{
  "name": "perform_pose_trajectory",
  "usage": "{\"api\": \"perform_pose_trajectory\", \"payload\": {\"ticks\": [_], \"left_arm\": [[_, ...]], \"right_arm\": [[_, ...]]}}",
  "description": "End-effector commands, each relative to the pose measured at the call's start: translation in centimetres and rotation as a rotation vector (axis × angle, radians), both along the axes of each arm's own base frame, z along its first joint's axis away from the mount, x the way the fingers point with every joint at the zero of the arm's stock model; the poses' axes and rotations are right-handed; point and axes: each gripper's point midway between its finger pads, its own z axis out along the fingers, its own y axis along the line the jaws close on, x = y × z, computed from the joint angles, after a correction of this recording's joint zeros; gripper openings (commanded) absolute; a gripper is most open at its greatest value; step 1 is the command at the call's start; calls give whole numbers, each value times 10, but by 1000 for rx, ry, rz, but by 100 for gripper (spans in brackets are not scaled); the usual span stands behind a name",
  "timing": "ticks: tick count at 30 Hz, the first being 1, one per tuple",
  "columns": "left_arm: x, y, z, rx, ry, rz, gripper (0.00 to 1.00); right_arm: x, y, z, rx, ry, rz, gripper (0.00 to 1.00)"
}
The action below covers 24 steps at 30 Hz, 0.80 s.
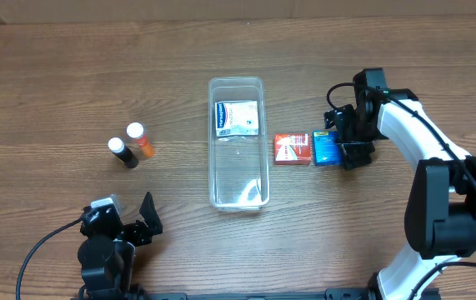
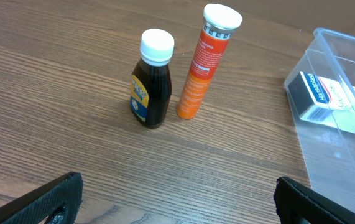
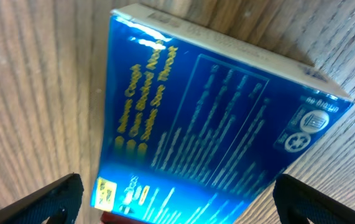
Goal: Pack container
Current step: 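Grasp the blue box with the right gripper, then lift the blue box and carry it over the container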
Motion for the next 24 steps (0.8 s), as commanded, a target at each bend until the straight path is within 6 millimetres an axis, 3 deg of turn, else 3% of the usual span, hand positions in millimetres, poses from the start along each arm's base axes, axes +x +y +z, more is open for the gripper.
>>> {"api": "perform_pose_trajectory", "payload": {"ticks": [1,7,14,17,20,24], "left_arm": [[0,0,0,-12,-6,5,100],[0,0,0,-12,-6,5,100],[0,0,0,-12,-6,5,100],[0,0,0,-12,-6,5,100],[0,0,0,-12,-6,5,100],[0,0,0,-12,-6,5,100]], "right_arm": [[-5,-2,-23,-17,56,-29,100],[-6,-2,-36,-19,78,-20,99],[2,-7,-22,-60,22,199,66],[8,-14,-4,-119,-23,283,61],[15,-15,26,-182,-117,418,61],[27,6,82,-240,-303,686,55]]}}
